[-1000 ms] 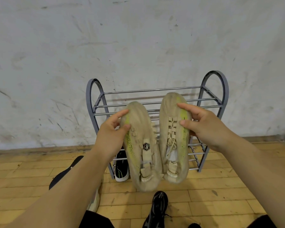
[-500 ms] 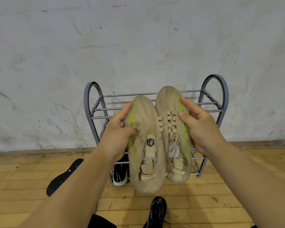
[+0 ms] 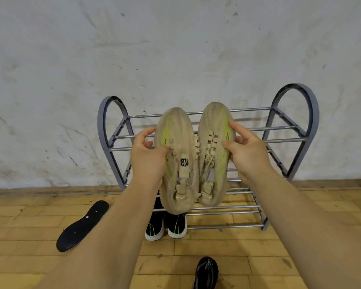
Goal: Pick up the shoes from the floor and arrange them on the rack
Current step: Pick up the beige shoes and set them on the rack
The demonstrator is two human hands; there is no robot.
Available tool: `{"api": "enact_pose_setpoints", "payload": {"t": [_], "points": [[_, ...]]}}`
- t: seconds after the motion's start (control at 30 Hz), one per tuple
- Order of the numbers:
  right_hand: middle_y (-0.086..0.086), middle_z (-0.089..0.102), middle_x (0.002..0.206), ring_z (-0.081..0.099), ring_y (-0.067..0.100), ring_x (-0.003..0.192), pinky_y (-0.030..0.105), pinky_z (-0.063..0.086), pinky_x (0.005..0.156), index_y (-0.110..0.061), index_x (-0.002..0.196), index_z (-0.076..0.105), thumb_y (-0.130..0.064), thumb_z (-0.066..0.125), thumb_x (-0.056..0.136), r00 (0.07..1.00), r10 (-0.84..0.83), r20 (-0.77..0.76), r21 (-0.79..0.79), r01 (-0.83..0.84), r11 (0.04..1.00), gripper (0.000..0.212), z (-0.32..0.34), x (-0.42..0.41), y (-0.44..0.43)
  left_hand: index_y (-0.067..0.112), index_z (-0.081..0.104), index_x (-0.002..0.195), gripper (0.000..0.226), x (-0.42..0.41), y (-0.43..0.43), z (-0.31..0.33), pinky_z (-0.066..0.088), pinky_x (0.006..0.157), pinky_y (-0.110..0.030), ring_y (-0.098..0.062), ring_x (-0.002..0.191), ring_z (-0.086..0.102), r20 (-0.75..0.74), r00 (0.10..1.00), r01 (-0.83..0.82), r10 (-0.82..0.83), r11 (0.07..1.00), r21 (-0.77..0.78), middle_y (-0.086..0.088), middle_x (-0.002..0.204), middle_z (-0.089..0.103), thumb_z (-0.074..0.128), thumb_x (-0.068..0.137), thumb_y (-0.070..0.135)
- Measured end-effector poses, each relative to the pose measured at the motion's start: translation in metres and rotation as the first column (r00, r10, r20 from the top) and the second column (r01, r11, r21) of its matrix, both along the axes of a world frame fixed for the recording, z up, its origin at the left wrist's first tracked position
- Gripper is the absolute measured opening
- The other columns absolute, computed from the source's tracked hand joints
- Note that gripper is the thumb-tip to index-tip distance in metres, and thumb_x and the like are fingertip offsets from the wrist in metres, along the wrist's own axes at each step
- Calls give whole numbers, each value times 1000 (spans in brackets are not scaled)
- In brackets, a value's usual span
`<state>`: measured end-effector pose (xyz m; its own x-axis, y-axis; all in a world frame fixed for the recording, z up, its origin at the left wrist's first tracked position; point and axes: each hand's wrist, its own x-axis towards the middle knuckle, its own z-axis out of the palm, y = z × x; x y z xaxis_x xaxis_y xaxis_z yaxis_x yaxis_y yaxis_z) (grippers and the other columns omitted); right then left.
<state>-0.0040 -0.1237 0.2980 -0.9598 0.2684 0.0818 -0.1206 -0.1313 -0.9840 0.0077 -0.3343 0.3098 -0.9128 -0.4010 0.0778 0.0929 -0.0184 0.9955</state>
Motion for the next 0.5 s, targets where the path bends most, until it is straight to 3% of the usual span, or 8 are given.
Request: {"api": "enact_pose_setpoints", "payload": {"t": [0.23,0.33,0.5], "points": [[3,75,118,77,16,97,40,64,85,-36,143,60,-7,66,98,998,-55,44,109,50,993,54,-19,-14,7,43,66,116,53,-20,1,-23,64,77,-44,-21,91,75,16,1000,14,-14,999,-33,-6,103,73,70,84,0],[1,76,116,77,17,96,44,64,87,-36,142,61,-6,63,100,998,-23,63,119,15,993,51,-23,-14,7,48,65,106,48,-19,5,-29,62,80,-40,-19,95,74,26,999,42,-42,999,-24,-1,106,73,71,90,3],[0,71,128,75,20,105,49,63,87,-34,148,55,-3,56,104,992,55,113,57,-62,996,54,-21,-13,8,49,64,100,49,-18,4,-31,61,69,-30,-14,85,76,39,997,63,-64,998,24,-2,100,75,72,92,2]]}}
